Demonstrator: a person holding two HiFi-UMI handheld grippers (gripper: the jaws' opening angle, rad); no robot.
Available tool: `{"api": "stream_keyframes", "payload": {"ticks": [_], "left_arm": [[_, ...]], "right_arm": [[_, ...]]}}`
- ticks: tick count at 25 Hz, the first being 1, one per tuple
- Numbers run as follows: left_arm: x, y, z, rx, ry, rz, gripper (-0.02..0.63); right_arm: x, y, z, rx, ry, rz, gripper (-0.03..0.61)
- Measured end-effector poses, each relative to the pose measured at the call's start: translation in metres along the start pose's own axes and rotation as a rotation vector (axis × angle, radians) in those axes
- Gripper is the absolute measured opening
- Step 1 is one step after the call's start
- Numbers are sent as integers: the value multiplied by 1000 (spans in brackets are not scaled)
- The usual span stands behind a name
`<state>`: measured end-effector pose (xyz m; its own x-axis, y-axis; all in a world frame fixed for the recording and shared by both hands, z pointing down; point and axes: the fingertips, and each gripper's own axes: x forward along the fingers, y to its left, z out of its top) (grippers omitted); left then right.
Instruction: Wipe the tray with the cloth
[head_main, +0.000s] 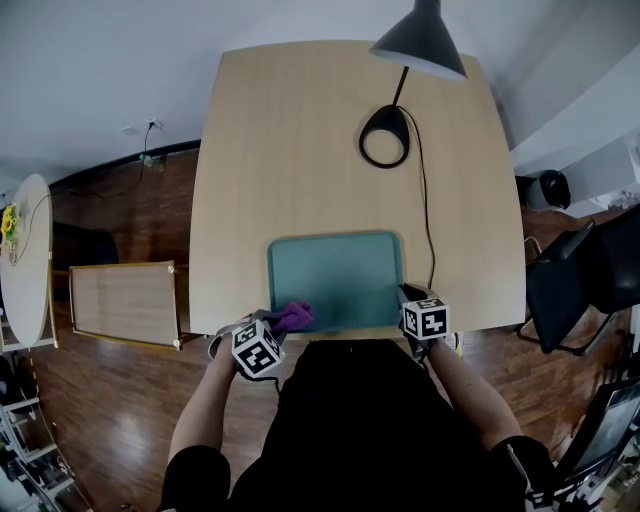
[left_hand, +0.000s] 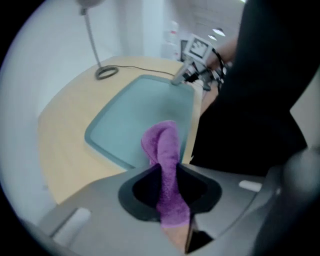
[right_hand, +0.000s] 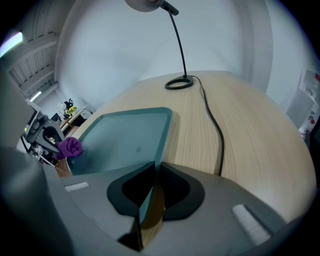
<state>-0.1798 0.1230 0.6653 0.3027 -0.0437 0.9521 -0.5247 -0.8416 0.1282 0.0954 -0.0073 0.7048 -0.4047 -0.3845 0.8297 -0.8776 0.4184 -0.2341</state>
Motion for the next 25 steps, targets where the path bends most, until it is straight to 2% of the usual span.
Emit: {"api": "stream_keyframes", "payload": {"ticks": [3, 6, 8, 10, 14, 19, 22, 25], "left_arm": [[-26, 27, 7, -332, -168, 3, 107], [-49, 57, 10, -625, -288, 53, 107], [-52, 71, 6, -777, -344, 73, 107], [-44, 77, 2, -881, -376, 60, 108], [-28, 84, -7, -995, -371, 65, 109], [-43, 107, -29, -1026, -355, 145, 109], [-42, 129, -56, -1050, -294, 191, 109], [-31, 140, -75, -1067, -245, 192, 109]], "right_arm": [[0, 0, 0, 0, 1, 4, 37], [0, -2, 0, 1, 3, 7, 37], [0, -2, 0, 7, 4, 11, 37], [1, -1, 0, 16, 10, 18, 37], [3, -3, -4, 47, 59, 43, 37], [3, -11, 19, 73, 34, 47, 58], [11, -16, 25, 68, 54, 50, 63], [16, -12, 27, 69, 57, 68, 63]]}}
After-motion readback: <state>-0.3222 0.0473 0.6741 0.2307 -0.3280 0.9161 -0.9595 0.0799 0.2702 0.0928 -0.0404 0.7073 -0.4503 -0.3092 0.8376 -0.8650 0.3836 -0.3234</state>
